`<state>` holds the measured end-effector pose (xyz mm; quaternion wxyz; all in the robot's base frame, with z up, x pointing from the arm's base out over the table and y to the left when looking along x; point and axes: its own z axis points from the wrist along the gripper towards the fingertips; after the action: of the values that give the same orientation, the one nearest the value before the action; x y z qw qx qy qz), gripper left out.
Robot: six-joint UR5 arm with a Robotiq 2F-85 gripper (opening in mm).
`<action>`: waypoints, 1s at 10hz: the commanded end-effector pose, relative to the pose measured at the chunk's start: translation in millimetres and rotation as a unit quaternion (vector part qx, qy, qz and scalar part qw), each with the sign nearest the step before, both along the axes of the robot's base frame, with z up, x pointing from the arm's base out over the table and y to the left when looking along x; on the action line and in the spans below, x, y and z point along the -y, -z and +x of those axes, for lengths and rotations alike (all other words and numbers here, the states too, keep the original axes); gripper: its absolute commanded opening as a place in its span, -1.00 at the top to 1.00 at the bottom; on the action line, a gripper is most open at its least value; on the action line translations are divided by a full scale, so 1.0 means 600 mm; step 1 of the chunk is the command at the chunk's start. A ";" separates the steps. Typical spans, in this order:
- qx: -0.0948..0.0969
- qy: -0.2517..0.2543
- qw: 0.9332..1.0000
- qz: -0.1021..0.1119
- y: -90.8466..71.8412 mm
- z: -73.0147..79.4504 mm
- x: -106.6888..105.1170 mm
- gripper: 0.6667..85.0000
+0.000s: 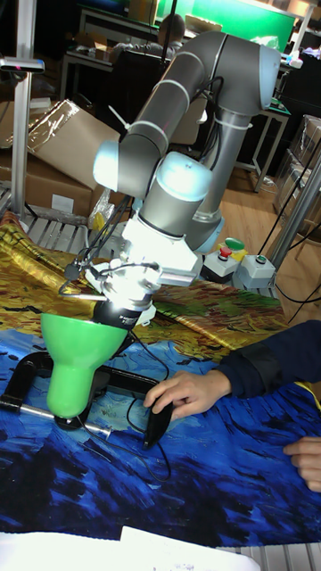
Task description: Turn on the desk lamp by pressing the button
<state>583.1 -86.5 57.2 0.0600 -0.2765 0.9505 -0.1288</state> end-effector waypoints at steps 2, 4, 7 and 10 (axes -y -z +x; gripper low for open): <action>-0.027 0.031 0.999 0.015 -0.047 -0.039 -0.013 1.00; -0.055 0.118 0.988 0.084 -0.086 -0.087 -0.066 1.00; -0.059 0.258 0.953 0.147 -0.159 -0.108 -0.151 1.00; -0.057 0.300 0.939 0.159 -0.248 -0.100 -0.222 1.00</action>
<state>527.7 6.0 161.0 0.0135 -0.0344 0.9993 -0.0003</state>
